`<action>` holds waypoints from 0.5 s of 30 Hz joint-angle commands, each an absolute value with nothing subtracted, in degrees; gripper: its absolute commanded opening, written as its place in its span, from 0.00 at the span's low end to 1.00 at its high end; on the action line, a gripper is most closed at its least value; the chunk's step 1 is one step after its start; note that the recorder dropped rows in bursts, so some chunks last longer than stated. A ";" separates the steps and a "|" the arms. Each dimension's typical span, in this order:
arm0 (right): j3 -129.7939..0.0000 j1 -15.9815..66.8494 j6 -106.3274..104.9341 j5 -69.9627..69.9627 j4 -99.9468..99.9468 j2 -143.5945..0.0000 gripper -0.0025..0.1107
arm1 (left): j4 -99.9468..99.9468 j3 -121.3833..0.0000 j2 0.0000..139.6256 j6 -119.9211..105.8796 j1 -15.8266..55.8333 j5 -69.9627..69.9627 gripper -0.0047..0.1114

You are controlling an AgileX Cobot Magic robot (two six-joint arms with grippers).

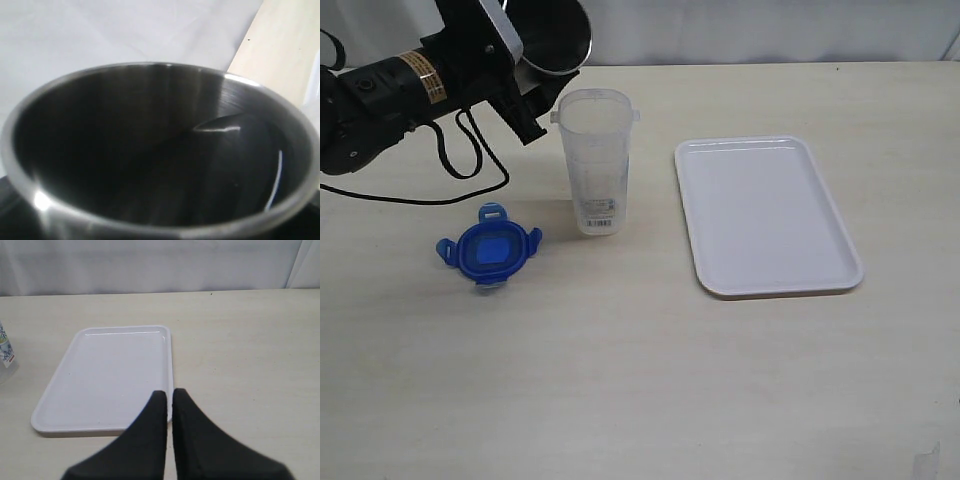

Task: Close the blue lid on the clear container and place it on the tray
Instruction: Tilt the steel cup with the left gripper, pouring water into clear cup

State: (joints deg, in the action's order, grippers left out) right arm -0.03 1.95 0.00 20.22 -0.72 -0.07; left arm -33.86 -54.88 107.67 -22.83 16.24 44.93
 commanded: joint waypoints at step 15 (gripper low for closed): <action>0.00 2.09 0.00 19.91 -0.86 0.00 0.06 | -32.11 -55.71 106.68 -29.77 16.45 49.62 0.04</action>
State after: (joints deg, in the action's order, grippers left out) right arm -0.03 1.95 0.00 20.22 -0.72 -0.07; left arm -33.24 -54.88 107.67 -28.33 16.24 44.93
